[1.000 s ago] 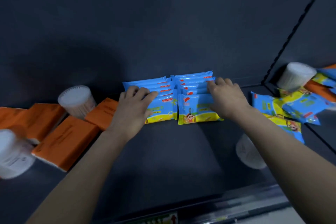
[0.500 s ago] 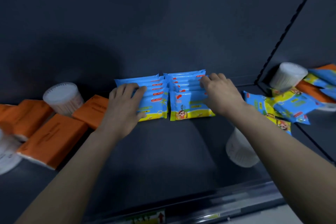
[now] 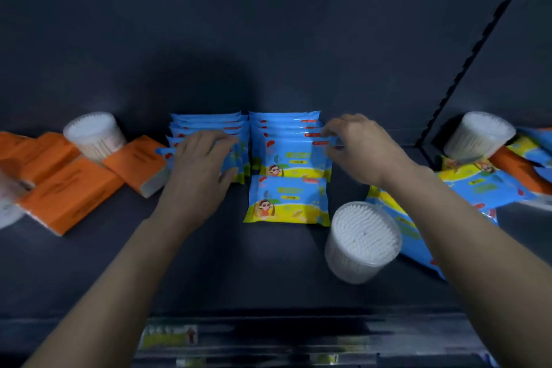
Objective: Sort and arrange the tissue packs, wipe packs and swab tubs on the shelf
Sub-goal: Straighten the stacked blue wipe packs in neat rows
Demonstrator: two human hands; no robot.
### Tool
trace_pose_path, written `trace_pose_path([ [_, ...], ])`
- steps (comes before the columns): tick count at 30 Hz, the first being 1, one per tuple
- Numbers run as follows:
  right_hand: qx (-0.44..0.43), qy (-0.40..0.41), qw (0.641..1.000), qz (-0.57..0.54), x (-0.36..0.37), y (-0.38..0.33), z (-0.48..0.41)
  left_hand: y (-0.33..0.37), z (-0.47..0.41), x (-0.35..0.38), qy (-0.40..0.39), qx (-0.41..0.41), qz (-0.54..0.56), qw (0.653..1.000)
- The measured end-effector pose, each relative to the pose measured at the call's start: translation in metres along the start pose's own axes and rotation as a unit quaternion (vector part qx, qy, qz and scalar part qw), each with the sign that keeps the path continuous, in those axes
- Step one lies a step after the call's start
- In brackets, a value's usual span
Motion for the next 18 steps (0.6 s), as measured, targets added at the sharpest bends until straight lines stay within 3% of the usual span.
trace_pose_path([
  [5, 0.02, 0.002, 1.0, 0.0, -0.01, 0.021, 0.016, 0.039, -0.012, 0.004, -0.019, 0.024, 0.073, 0.997],
  [10, 0.104, 0.005, 0.995, 0.009, -0.019, 0.061, 0.052, 0.087, -0.034, 0.011, -0.024, 0.083, 0.178, 0.98],
  [18, 0.273, -0.106, 0.956, -0.006, 0.01, 0.118, 0.125, 0.151, -0.048, 0.047, -0.103, 0.182, 0.274, 0.939],
])
Point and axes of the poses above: each hand's wrist, its own z-axis away from the middle knuckle, its own x-axis out of the palm, y = z × x, the point moved 9 cm from there along -z, towards the middle knuckle, and after that the axes turned 4 degrees about -z, right-handed, at the moved point
